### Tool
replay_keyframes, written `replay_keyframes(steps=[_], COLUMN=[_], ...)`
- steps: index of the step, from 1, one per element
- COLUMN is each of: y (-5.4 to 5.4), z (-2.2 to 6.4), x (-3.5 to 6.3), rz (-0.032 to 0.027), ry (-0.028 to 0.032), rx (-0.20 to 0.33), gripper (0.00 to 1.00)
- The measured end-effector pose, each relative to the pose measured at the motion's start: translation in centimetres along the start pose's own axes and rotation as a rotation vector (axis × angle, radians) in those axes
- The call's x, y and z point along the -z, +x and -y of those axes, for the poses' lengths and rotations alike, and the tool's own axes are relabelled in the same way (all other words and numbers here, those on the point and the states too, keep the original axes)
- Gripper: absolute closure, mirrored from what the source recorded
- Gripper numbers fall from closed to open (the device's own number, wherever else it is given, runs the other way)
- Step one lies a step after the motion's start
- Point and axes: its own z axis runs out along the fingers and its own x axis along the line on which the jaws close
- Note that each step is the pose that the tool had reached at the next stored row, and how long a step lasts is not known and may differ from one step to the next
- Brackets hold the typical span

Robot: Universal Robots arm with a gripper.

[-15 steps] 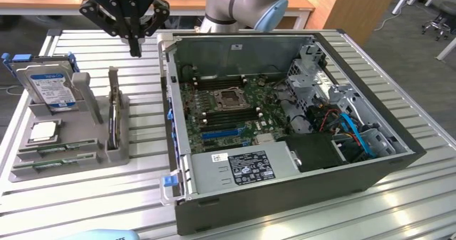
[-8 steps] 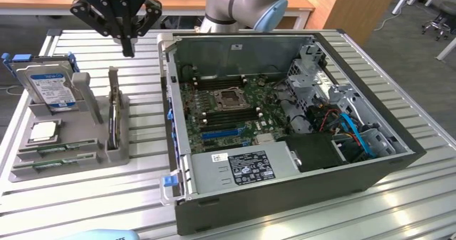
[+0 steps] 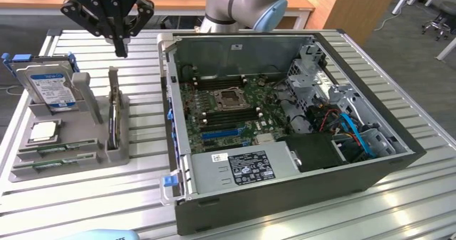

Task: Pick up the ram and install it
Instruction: 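Reach for the ram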

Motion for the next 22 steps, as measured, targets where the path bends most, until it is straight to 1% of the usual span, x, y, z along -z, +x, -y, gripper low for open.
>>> replay_keyframes(steps=[22], y=[3.1], z=[0.16], x=[0.08], rz=[-0.0001], ry=[0.0001], rx=[0.0], gripper=[0.9])
